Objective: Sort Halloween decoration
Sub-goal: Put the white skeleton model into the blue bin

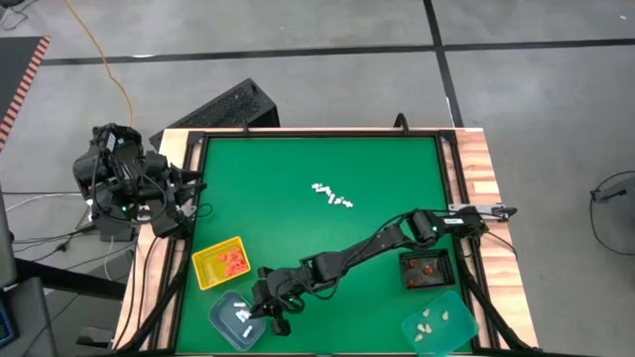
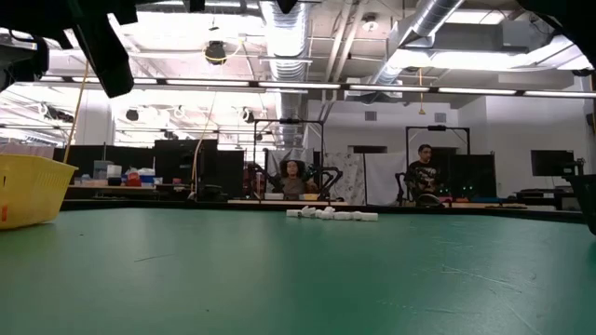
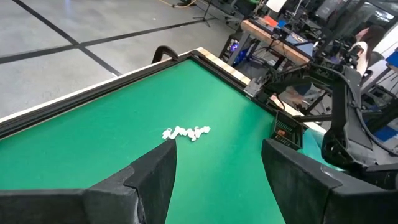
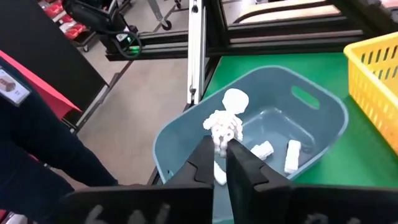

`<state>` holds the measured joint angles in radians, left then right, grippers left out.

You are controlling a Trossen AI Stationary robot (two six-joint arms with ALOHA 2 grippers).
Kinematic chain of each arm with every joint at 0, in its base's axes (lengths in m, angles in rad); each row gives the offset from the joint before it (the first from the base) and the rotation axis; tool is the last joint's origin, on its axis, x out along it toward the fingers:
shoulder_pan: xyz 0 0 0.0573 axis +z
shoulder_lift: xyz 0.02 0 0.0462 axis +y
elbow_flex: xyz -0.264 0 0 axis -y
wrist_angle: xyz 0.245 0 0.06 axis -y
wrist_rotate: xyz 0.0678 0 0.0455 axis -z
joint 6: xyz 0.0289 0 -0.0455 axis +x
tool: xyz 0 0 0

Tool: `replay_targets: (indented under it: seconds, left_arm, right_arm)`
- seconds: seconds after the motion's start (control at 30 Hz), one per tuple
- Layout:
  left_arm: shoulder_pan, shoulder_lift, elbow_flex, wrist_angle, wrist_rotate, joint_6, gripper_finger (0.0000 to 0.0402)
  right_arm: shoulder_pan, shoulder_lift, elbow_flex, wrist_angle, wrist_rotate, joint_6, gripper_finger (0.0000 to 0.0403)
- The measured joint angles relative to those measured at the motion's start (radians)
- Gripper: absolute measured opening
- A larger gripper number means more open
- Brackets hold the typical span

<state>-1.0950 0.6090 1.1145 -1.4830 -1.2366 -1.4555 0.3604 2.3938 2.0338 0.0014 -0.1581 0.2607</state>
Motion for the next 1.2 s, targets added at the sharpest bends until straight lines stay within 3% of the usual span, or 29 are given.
replay_targets:
  seconds: [0.47, 0.6, 0.7, 0.87, 1.07, 1.2]
  left_arm:
    - [0.0, 0.0, 0.0, 0.0, 0.0, 0.0, 0.0226]
    - [0.0, 0.0, 0.0, 0.0, 0.0, 0.0, 0.0226]
    - [0.0, 0.0, 0.0, 0.0, 0.0, -0.006, 0.0226]
    - [0.0, 0.0, 0.0, 0.001, 0.0, -0.008, 0.0226]
    - [0.0, 0.0, 0.0, 0.009, 0.043, -0.02, 0.0226]
    - [0.0, 0.0, 0.0, 0.008, 0.062, -0.011, 0.0226]
  right_arm:
    - [-0.001, 0.001, 0.004, -0.035, 0.017, 0.036, 0.0115]
    - [-0.039, -0.009, 0.083, -0.325, 0.04, 0.111, 0.0115]
    - [-0.074, -0.012, 0.193, -0.638, 0.081, 0.108, 0.0112]
    - [-0.121, -0.02, 0.325, -1.093, 0.2, 0.128, 0.0109]
    - [-0.165, -0.172, 0.258, -1.327, 0.331, 0.046, 0.0108]
    - [-0.181, -0.332, 0.165, -1.353, 0.421, 0.007, 0.0108]
